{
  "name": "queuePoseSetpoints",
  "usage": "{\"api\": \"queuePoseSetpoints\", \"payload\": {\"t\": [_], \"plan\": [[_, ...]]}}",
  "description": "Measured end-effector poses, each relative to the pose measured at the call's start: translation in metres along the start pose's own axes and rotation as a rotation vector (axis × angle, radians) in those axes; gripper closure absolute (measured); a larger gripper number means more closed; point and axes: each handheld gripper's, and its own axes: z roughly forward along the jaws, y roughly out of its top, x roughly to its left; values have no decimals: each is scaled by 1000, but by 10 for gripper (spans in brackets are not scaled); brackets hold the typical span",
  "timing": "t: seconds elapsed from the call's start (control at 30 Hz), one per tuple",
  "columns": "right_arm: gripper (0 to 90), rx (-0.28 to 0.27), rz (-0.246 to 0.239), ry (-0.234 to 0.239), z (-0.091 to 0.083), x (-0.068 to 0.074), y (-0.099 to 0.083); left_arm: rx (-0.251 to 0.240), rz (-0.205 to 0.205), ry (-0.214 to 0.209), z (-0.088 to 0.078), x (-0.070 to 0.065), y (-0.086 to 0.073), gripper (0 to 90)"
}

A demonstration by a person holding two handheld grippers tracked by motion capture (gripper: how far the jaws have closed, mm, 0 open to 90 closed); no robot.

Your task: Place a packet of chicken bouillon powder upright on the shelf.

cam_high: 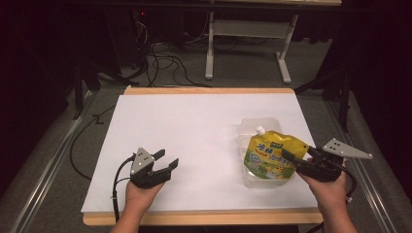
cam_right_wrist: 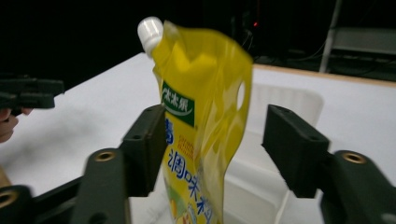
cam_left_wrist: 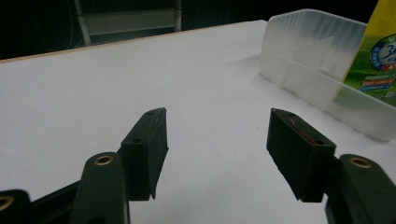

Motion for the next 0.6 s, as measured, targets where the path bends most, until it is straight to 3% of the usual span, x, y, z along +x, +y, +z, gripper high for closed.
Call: {"api": "queuePoseSetpoints", "payload": {"t": [0.13, 0.3, 0.47, 0.6], "plan": [[269, -54, -22, -28, -12, 5, 11, 3, 7, -6, 1, -3, 0, 389], [252, -143, -62, -29, -32, 19, 28, 13, 15, -15, 3, -5, 0, 387], [258, -211, -120, 32, -47, 42, 44, 16, 19, -21, 5, -7, 0, 387], [257, -204, -143, 97, -41, 60, 45, 15, 21, -27, 5, -8, 0, 386]]}}
